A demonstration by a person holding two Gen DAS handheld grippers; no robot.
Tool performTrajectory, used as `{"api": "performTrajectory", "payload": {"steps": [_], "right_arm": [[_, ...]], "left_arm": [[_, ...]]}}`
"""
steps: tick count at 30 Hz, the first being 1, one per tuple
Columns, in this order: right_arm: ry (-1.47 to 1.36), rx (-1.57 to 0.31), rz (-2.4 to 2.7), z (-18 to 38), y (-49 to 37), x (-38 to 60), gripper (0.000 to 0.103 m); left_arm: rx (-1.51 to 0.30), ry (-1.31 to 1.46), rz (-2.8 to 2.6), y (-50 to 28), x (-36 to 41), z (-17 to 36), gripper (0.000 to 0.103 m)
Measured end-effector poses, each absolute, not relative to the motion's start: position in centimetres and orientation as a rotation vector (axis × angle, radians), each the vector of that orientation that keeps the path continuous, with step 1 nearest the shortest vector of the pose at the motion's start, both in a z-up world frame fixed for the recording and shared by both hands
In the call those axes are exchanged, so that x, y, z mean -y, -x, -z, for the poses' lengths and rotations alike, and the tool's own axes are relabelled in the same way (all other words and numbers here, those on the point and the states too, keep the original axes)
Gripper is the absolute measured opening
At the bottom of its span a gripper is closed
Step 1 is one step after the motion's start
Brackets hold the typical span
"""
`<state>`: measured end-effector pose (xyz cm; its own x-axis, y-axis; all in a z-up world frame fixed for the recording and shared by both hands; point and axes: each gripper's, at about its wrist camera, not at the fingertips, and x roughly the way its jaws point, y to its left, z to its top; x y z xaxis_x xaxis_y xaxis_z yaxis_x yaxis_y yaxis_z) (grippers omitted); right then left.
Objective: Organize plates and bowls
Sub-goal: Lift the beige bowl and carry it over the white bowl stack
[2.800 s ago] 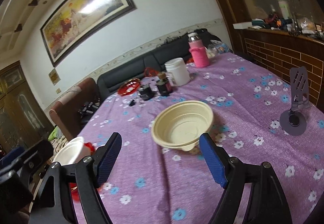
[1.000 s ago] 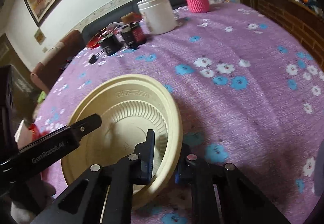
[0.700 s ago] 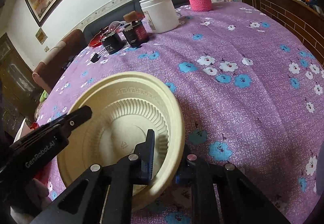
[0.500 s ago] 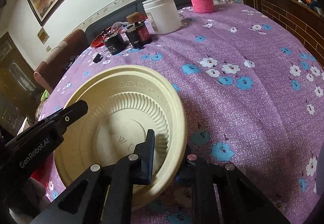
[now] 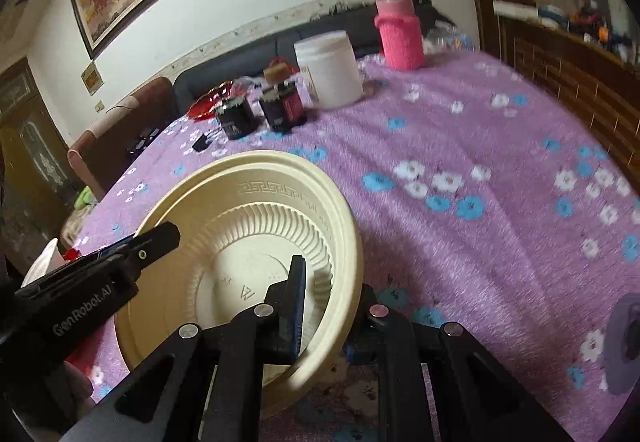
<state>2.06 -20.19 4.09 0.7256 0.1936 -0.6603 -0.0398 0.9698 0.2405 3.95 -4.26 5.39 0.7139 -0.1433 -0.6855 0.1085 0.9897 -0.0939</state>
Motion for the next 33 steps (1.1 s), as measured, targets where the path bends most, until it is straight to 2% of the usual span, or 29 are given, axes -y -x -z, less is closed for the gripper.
{"api": "performTrajectory", "payload": {"steps": [4, 10, 16, 27, 33], "right_arm": [[-0.190, -0.720, -0.117, -4.4, -1.8, 19.9, 0.015], [-0.202, -0.680, -0.183, -5.2, -0.9, 19.1, 0.013], [-0.236, -0.659, -0.292, -6.2, 0.9, 17.0, 0.013], [-0.221, -0.628, -0.371, -9.8, 5.4, 12.3, 0.013], [-0.171, -0.623, -0.439, -12.0, 5.8, 7.7, 0.013]], "left_arm": [[-0.749, -0.008, 0.100, -3.3, 4.8, -4.9, 0.019], [-0.701, -0.001, 0.053, 0.2, 3.1, -7.6, 0.019], [-0.709, 0.049, -0.007, 3.4, -0.1, -9.4, 0.019], [-0.617, 0.080, -0.045, 9.1, -4.6, -12.9, 0.022], [-0.583, 0.131, -0.123, 10.6, -9.9, -14.6, 0.022]]}}
